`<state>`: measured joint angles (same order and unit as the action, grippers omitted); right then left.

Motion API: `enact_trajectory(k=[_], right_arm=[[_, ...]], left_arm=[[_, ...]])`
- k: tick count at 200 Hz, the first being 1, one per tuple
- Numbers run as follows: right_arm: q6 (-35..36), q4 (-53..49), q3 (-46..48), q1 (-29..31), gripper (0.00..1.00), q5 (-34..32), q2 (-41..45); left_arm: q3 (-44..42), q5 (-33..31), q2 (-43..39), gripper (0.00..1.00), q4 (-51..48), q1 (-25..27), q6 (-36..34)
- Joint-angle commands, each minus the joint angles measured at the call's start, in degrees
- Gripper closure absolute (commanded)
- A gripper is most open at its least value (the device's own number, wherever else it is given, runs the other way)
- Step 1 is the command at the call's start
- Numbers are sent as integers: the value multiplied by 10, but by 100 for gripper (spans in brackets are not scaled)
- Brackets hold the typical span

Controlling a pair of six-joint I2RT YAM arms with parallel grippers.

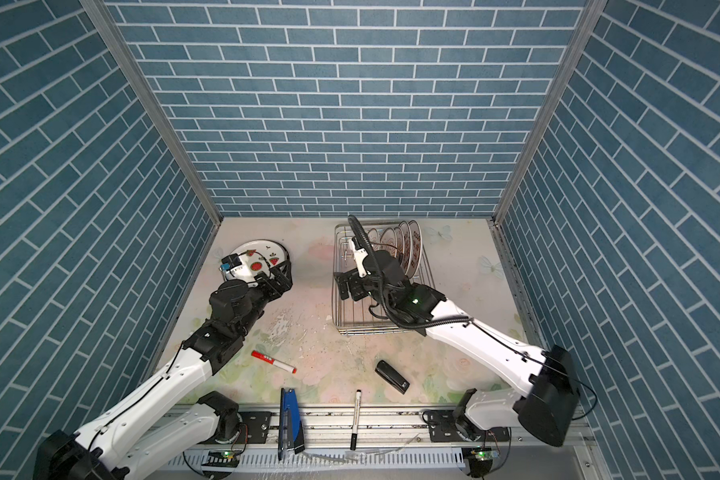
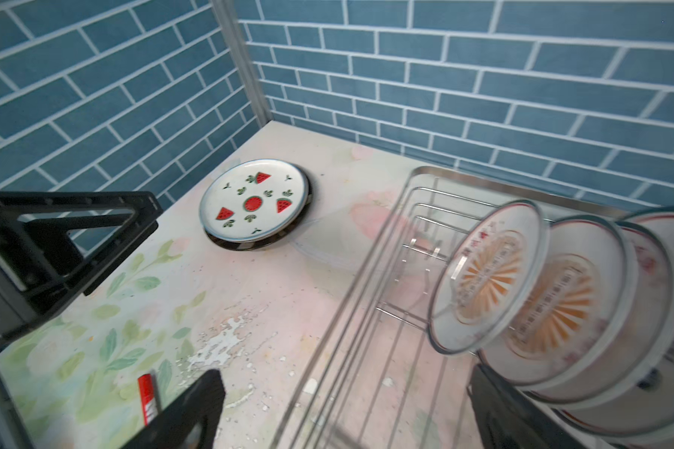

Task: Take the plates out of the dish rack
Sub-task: 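Draw the left gripper back toward the rack while right reaches the sunburst plates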

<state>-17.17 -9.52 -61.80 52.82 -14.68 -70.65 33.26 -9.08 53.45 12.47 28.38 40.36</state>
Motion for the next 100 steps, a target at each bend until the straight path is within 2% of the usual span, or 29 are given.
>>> enact_trajectory(k=[1,30,47,74,95,100], right_arm=[[13,19,66,-10,1,-114,73],[28,13,98,-34,1,-137,122],[42,22,115,-51,1,-117,133],[24,55,134,-97,2,-94,135],[9,55,121,-138,7,-71,118],[9,54,115,-145,12,-72,111]], left_arm=[[39,70,45,0,25,38,-15],[66,59,99,0,55,120,-51],[90,63,128,0,80,157,-73],[113,99,180,0,115,184,-80],[133,127,219,0,128,193,-83],[136,132,227,0,134,195,-83]])
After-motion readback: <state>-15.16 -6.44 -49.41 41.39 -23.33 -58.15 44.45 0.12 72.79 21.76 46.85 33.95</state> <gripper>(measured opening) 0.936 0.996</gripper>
